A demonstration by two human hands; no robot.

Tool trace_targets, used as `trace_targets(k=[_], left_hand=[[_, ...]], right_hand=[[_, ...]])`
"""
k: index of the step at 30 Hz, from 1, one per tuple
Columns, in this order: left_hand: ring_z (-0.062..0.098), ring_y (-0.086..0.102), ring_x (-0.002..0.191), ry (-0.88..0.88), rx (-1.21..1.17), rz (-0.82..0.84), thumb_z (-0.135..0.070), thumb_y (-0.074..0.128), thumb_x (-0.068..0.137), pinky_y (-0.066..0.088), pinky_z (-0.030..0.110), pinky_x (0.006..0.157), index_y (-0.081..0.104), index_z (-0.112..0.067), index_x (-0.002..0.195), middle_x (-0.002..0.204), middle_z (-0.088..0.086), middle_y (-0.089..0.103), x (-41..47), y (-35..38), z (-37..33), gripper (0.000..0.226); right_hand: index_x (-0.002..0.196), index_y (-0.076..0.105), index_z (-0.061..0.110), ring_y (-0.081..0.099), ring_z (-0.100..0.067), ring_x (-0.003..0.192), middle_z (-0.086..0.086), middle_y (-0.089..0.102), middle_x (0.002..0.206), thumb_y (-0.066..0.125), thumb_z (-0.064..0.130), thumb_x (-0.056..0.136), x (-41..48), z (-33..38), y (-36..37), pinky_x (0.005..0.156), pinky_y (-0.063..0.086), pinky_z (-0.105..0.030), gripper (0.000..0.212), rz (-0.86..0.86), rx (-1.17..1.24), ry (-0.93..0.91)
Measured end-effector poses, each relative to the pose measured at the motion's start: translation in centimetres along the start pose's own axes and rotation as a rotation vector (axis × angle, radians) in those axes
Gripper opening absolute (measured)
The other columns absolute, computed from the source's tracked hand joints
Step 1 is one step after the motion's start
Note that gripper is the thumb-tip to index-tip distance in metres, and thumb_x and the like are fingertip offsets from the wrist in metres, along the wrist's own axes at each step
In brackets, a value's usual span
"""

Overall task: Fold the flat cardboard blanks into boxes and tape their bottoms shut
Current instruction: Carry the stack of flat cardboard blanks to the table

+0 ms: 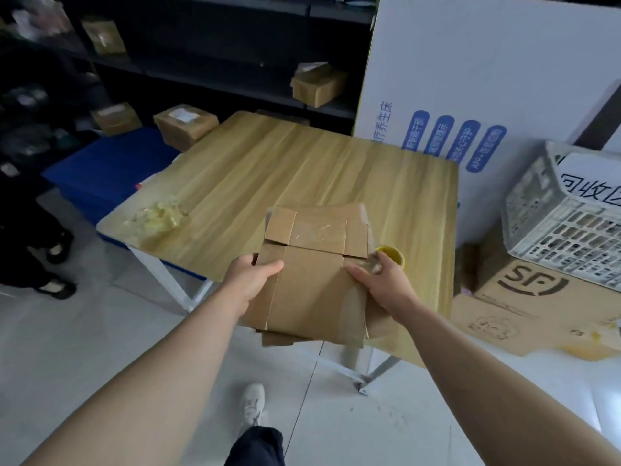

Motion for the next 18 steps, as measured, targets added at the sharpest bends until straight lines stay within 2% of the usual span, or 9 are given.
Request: trace_targets(k=[1, 3, 5, 11, 14, 16, 18], left_hand=[[0.006, 0.057, 0.075, 0.005, 0.010, 0.011, -0.020, 0.070, 0.087, 0.042, 0.022, 0.063, 0.058, -0.027, 0.078, 0.086, -0.007, 0.064, 2.1, -0.5, -0.5, 0.017], [0.014, 0.063, 0.088, -0.008, 0.035, 0.043, -0.021, 0.073, 0.085, 0.048, 0.027, 0.077, 0.064, -0.023, 0.087, 0.096, -0.002, 0.069, 6.3, -1.3, -1.4, 0.009], [0.015, 0.061, 0.092, -0.018, 0.067, 0.079, -0.022, 0.073, 0.085, 0.045, 0.029, 0.086, 0.061, -0.021, 0.095, 0.097, -0.004, 0.068, 10.0, -2.0, -2.4, 0.016], [0.015, 0.053, 0.091, -0.011, 0.137, 0.185, -0.018, 0.068, 0.089, 0.037, 0.026, 0.082, 0.049, -0.023, 0.102, 0.096, -0.006, 0.057, 19.0, -1.7, -4.8, 0.023], [0.016, 0.058, 0.091, -0.030, 0.197, 0.220, -0.023, 0.069, 0.088, 0.041, 0.028, 0.082, 0.058, -0.018, 0.109, 0.107, -0.003, 0.065, 22.9, -0.9, -4.6, 0.024], [0.017, 0.061, 0.091, -0.047, 0.239, 0.235, -0.026, 0.070, 0.087, 0.045, 0.030, 0.082, 0.061, -0.015, 0.114, 0.109, 0.002, 0.067, 25.4, -0.2, -4.6, 0.031], [0.018, 0.061, 0.091, -0.068, 0.252, 0.239, -0.027, 0.070, 0.087, 0.046, 0.031, 0.084, 0.061, -0.016, 0.114, 0.106, 0.002, 0.066, 27.8, 0.6, -4.4, 0.030]], right_hand=[[0.145, 0.039, 0.016, 0.055, -0.021, 0.116, -0.003, 0.057, 0.131, 0.073, 0.050, 0.079, 1.4, 0.7, 0.6, 0.101, 0.044, -0.037, 0.081, -0.008, 0.007, 0.012], [0.146, 0.038, 0.015, 0.055, -0.021, 0.118, -0.004, 0.056, 0.133, 0.073, 0.048, 0.080, 4.2, 2.0, 1.9, 0.103, 0.044, -0.037, 0.082, -0.027, 0.027, 0.043], [0.147, 0.036, 0.015, 0.054, -0.023, 0.121, -0.006, 0.056, 0.135, 0.073, 0.049, 0.080, 6.7, 3.0, 3.0, 0.104, 0.043, -0.039, 0.084, -0.059, 0.014, 0.079], [0.145, 0.040, 0.014, 0.055, -0.022, 0.120, -0.005, 0.056, 0.136, 0.074, 0.045, 0.080, 12.6, 4.0, 5.5, 0.104, 0.043, -0.038, 0.079, -0.126, 0.064, 0.175], [0.145, 0.039, 0.014, 0.054, -0.022, 0.122, -0.004, 0.055, 0.136, 0.073, 0.043, 0.082, 15.1, 3.8, 6.2, 0.105, 0.041, -0.038, 0.078, -0.136, 0.083, 0.212], [0.143, 0.040, 0.016, 0.055, -0.023, 0.120, -0.002, 0.056, 0.134, 0.073, 0.047, 0.080, 17.1, 3.4, 6.5, 0.105, 0.042, -0.040, 0.078, -0.131, 0.094, 0.237], [0.142, 0.042, 0.018, 0.056, -0.022, 0.119, -0.002, 0.058, 0.134, 0.071, 0.060, 0.070, 19.4, 2.7, 6.8, 0.104, 0.044, -0.041, 0.088, -0.122, 0.088, 0.246]])
Point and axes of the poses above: each hand's wrist, its own x-axis towards the middle knuckle, its own y-axis out of the palm, z = x × y, the point moved 10 cm from there along x, towards the middle knuckle
